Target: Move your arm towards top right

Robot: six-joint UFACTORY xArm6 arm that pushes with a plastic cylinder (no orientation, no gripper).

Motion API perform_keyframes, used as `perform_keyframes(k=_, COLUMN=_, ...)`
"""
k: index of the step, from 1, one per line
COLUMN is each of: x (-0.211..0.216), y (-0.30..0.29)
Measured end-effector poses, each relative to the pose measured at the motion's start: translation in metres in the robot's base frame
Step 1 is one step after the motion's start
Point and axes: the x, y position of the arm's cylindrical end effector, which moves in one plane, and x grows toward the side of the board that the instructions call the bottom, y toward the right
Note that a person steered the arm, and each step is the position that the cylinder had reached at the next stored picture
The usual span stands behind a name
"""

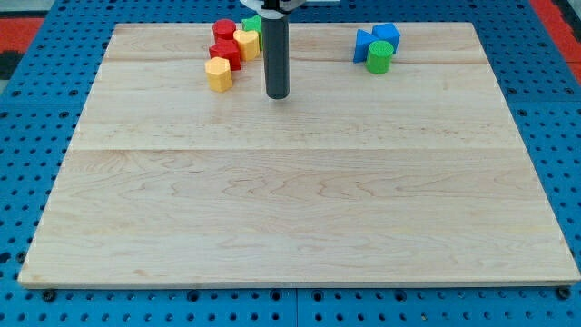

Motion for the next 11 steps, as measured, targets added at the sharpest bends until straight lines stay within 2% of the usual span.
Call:
perform_keyframes(k=7, x=0.0, y=0.022)
perform_keyframes(k=9, x=0.001, y=0.075)
perform_keyframes(k=11, x=0.001, y=0.08)
